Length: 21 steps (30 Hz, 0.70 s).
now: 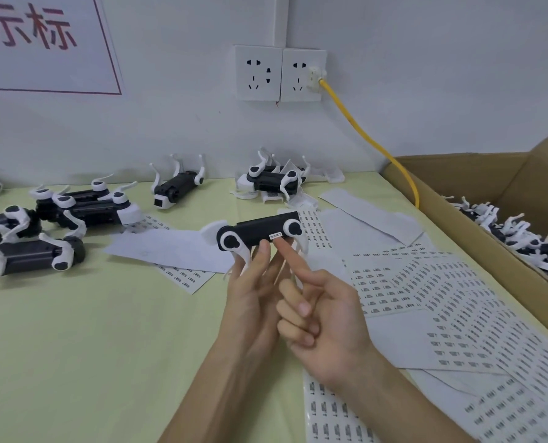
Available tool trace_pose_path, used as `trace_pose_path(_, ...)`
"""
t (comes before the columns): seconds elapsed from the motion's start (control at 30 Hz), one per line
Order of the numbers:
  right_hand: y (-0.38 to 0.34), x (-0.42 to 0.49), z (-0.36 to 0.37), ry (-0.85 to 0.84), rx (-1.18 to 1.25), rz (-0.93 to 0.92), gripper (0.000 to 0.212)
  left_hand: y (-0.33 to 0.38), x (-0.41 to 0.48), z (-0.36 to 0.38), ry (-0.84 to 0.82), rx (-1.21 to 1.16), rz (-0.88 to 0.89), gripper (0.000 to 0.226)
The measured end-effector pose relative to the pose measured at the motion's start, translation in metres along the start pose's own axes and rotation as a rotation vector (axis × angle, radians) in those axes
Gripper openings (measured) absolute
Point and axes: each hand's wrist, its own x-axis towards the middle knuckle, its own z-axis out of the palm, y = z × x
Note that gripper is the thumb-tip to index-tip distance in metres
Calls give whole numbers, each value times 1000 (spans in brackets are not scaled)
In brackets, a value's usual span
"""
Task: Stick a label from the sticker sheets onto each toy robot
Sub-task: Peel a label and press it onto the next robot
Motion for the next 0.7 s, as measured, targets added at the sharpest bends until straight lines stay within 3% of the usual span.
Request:
trace_pose_path(0.1, 0, 0, 0, -23, -8, -10, 47, -1, -1, 1, -43, -16, 31, 42)
trace_pose_path(0.3, 0, 1, -1, -37, 6, -12, 49, -4, 0, 0, -43, -72, 65, 47)
trace_pose_path(0.7, 1, 1, -3, -54, 26, -11, 54, -2, -1, 0, -14, -7, 84, 19)
